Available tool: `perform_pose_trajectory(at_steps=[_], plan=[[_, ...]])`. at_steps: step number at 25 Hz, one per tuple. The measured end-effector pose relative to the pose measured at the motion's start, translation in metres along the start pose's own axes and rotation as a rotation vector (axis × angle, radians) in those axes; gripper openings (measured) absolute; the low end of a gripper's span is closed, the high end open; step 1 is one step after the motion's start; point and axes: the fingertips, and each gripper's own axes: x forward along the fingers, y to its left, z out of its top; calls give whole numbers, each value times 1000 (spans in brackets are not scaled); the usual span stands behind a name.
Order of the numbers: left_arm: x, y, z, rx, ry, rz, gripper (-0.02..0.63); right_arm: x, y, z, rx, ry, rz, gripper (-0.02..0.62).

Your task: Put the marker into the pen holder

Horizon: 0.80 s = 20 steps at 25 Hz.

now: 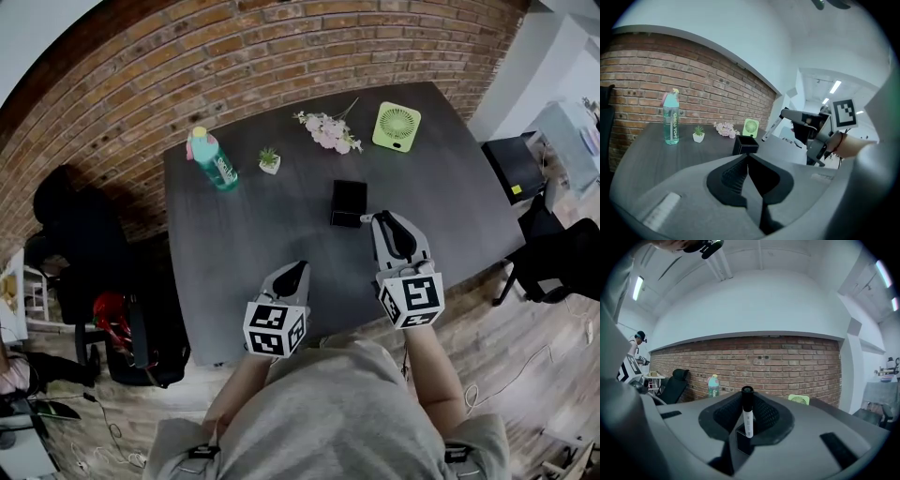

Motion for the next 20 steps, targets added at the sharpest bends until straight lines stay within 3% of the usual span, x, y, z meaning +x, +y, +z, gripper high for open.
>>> perform_pose_trajectory(at_steps=[20], plan=[[21, 23, -11, -61, 26, 105, 20, 85, -26, -81, -6, 155, 68, 69]])
